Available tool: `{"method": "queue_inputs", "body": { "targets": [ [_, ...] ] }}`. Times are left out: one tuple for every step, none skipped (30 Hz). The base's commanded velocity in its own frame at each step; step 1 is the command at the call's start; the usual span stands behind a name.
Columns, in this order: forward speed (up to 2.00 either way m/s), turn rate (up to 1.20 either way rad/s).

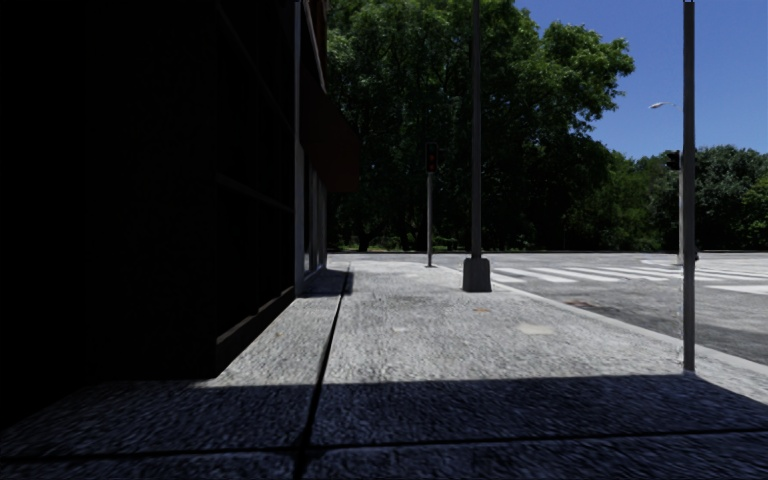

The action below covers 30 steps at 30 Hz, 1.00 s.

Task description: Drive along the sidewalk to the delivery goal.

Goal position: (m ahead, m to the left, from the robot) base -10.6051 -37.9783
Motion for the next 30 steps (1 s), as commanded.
{"method": "queue_inputs", "body": {
  "targets": [
    [2.00,0.00],
    [2.00,0.00],
    [2.00,0.00],
    [2.00,0.00],
    [2.00,0.00],
    [2.00,0.00],
    [2.00,0.00],
    [2.00,0.00],
    [2.00,0.00],
    [2.00,0.00],
    [2.00,0.00],
    [2.00,0.00],
    [2.00,0.00],
    [2.00,0.00],
    [2.00,0.00],
    [2.00,0.00],
    [2.00,0.00],
    [2.00,0.00],
    [2.00,0.00],
    [2.00,0.00],
    [2.00,0.00],
    [2.00,0.00],
    [2.00,0.00],
    [2.00,0.00],
    [2.00,0.00],
    [2.00,0.00],
    [2.00,0.00],
    [2.00,0.00],
    [2.00,0.00],
    [2.00,0.00]
  ]
}}
